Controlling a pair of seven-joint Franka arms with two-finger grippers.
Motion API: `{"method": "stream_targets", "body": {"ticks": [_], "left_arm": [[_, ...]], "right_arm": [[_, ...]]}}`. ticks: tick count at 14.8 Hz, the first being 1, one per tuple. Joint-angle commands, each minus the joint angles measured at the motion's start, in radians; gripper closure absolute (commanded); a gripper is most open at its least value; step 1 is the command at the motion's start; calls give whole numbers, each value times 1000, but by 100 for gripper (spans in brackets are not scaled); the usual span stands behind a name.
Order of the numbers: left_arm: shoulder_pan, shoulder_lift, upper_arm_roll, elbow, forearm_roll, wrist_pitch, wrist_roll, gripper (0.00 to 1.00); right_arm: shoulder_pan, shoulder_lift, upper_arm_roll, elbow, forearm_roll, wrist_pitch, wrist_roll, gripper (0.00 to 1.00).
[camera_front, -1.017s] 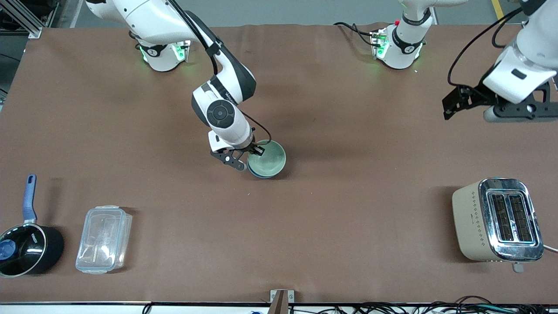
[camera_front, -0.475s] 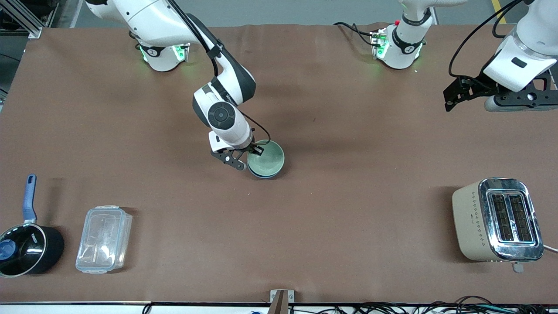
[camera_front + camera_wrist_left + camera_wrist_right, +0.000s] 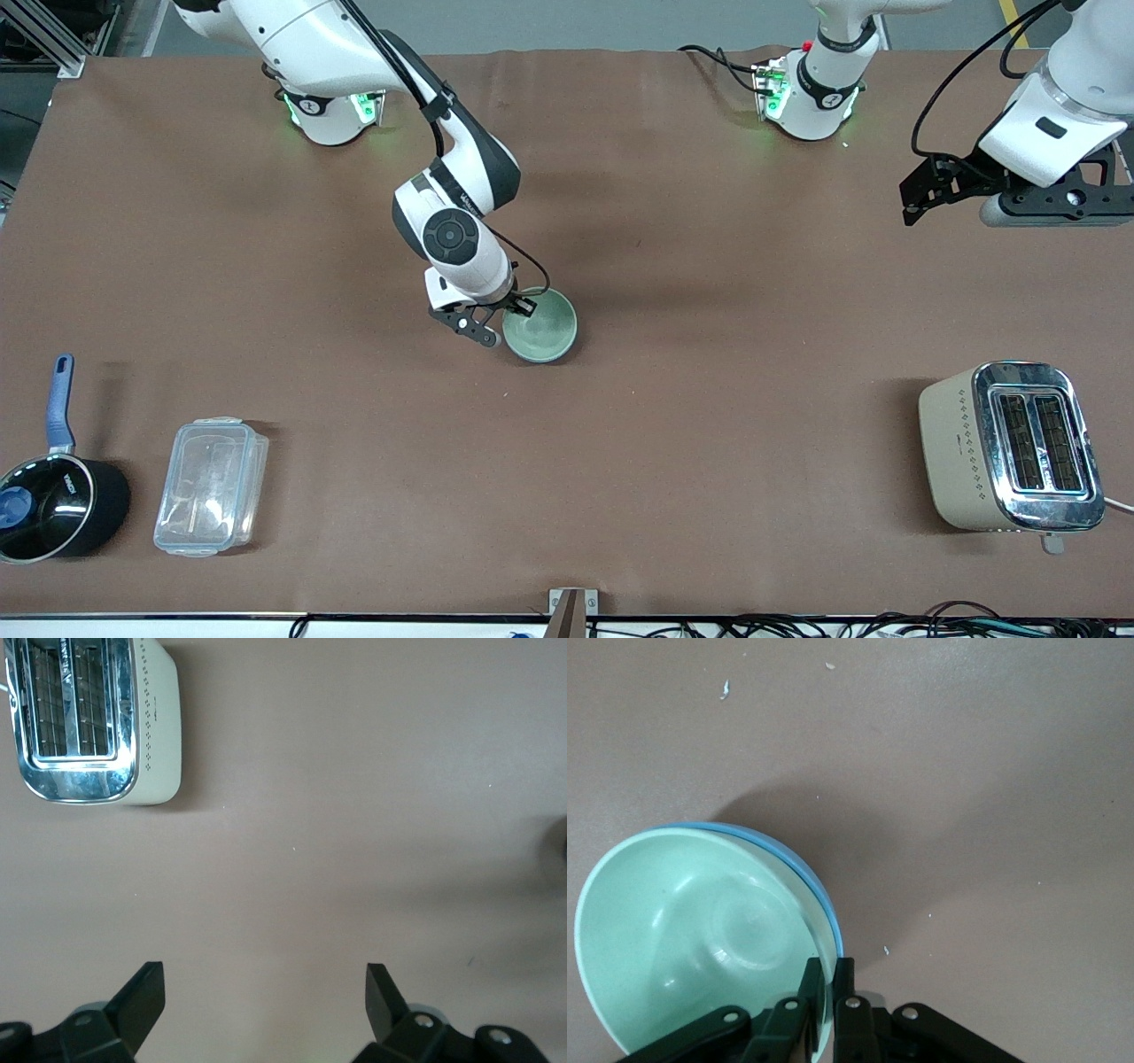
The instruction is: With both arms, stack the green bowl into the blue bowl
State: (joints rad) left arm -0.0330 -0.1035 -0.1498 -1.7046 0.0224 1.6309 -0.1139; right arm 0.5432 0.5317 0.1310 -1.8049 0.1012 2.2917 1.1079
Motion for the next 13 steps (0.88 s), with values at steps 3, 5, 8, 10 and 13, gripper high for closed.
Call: {"method": "stream_targets", "body": {"ticks": [3, 5, 8, 10, 13], "left_arm": [[10, -7, 6, -3, -24, -17, 48, 0], [10, 4, 4, 5, -24, -20, 57, 0], [10, 31, 6, 46, -24, -22, 60, 0], [10, 41, 6, 62, -22, -22, 59, 0], [10, 45, 6, 66, -21, -36, 59, 0]], "right_arm": [[-55, -112, -5, 28, -87, -110, -3, 0], [-124, -183, -2, 105, -211, -313, -109, 0], [-259, -280, -2, 183, -228, -478, -314, 0], [-349, -359, -2, 187, -228, -526, -432, 0], [-477, -465, -4, 188, -225, -583, -644, 0]]}}
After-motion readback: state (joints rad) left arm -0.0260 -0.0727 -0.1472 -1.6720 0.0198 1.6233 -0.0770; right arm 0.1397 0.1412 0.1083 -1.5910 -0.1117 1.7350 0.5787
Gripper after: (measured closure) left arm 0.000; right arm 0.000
